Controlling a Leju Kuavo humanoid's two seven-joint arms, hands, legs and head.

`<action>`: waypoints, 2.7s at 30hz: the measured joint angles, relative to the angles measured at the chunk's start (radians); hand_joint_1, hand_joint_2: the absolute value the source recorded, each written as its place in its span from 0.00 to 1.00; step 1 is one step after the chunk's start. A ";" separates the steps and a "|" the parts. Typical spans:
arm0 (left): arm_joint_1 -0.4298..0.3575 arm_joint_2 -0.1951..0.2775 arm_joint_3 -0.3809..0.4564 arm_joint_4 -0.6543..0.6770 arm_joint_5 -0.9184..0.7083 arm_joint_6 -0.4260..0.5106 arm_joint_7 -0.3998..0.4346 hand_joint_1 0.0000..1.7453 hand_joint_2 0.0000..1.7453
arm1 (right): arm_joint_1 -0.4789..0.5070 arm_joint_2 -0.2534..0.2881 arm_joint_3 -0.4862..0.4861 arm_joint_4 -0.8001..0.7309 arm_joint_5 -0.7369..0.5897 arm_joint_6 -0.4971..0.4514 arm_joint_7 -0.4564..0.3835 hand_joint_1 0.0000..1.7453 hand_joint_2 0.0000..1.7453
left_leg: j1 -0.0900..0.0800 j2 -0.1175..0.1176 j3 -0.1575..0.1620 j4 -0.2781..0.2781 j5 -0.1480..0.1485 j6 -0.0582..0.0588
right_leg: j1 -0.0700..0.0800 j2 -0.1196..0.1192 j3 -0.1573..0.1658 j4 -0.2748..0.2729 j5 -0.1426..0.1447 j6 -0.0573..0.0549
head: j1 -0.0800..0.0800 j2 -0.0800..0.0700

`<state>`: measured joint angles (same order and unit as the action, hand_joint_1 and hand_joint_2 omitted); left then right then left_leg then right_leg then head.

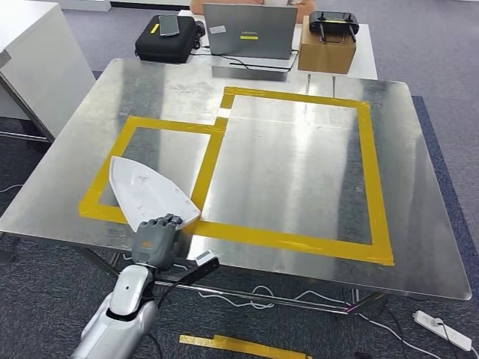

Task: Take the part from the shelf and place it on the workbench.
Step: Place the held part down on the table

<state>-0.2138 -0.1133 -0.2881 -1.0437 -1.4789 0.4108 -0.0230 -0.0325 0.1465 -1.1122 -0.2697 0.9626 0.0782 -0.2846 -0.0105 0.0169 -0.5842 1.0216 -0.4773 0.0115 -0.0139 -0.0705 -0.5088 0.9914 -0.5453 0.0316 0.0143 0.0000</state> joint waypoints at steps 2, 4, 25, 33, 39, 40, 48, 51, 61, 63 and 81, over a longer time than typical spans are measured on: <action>0.000 0.001 0.000 0.000 -0.002 -0.004 0.001 1.00 1.00 | 0.000 0.000 0.000 0.000 0.001 0.000 0.000 0.00 0.00 | 0.000 0.000 0.000 0.000 0.000 0.000 | 0.000 0.000 0.000 0.000 0.000 0.000 | 0.000 0.000; -0.004 0.001 -0.001 -0.002 -0.009 -0.027 0.013 1.00 1.00 | 0.000 0.000 0.000 0.000 0.004 0.000 0.000 0.00 0.00 | 0.000 0.000 0.000 0.000 0.000 0.000 | 0.000 0.000 0.000 0.000 0.000 0.000 | 0.000 0.000; -0.078 -0.004 -0.004 -0.023 -0.028 -0.111 0.058 1.00 1.00 | 0.000 0.000 -0.018 0.000 0.019 0.000 0.000 0.00 0.00 | 0.000 0.000 0.001 0.000 0.000 0.000 | 0.000 0.000 0.001 0.000 0.000 0.000 | 0.000 0.000; -0.081 -0.004 -0.004 -0.024 -0.027 -0.111 0.058 1.00 1.00 | 0.000 0.000 -0.022 0.000 0.019 0.000 0.000 0.00 0.00 | 0.000 0.000 0.001 0.000 0.000 0.000 | 0.000 0.000 0.001 0.000 0.000 0.000 | 0.000 0.000; -0.082 -0.004 -0.004 -0.024 -0.026 -0.109 0.058 1.00 1.00 | 0.000 0.000 -0.023 0.000 0.021 0.000 0.000 0.00 0.00 | 0.000 0.000 0.001 0.000 0.000 0.000 | 0.000 0.000 0.001 0.000 0.000 0.000 | 0.000 0.000; -0.082 -0.004 -0.004 -0.024 -0.025 -0.108 0.058 1.00 1.00 | 0.000 0.000 -0.023 0.000 0.022 0.000 0.000 0.00 0.00 | 0.000 0.000 0.001 0.000 0.000 0.000 | 0.000 0.000 0.001 0.000 0.000 0.000 | 0.000 0.000; -0.082 -0.004 -0.004 -0.024 -0.011 -0.114 0.054 0.00 0.50 | 0.000 0.000 -0.023 0.000 0.029 0.000 0.000 0.00 0.00 | 0.000 0.000 0.001 0.000 0.000 0.000 | 0.000 0.000 0.001 0.000 0.000 0.000 | 0.000 0.000; -0.078 -0.004 -0.004 -0.024 0.002 -0.112 0.048 0.00 0.00 | 0.000 0.000 -0.024 0.000 0.031 0.000 0.000 0.00 0.00 | 0.000 0.000 0.001 0.000 0.000 0.000 | 0.000 0.000 0.001 0.000 0.000 0.000 | 0.000 0.000; -0.070 -0.004 0.002 -0.024 0.020 -0.112 0.042 0.00 0.00 | 0.000 0.000 -0.025 0.000 0.032 0.000 0.000 0.00 0.00 | 0.000 0.000 0.001 0.000 0.000 0.000 | 0.000 0.000 0.001 0.000 0.000 0.000 | 0.000 0.000; -0.070 -0.004 0.002 -0.024 0.020 -0.112 0.042 0.00 0.00 | 0.000 0.000 -0.025 0.000 0.032 0.000 0.000 0.00 0.00 | 0.000 0.000 0.001 0.000 0.000 0.000 | 0.000 0.000 0.001 0.000 0.000 0.000 | 0.000 0.000; -0.069 -0.004 0.011 -0.032 0.008 -0.100 0.042 0.00 0.00 | -0.001 0.000 -0.042 0.000 0.042 0.002 -0.002 0.00 0.00 | 0.000 0.000 0.001 0.000 0.000 0.000 | 0.000 0.000 0.001 0.000 0.000 0.000 | 0.000 0.000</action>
<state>-0.2832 -0.1171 -0.2769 -1.0756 -1.4713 0.3109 0.0189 -0.0334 0.1469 -1.1545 -0.2697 1.0044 0.0797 -0.2864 -0.0105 0.0169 -0.5833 1.0216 -0.4772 0.0116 -0.0139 -0.0706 -0.5074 0.9915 -0.5453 0.0316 0.0143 0.0000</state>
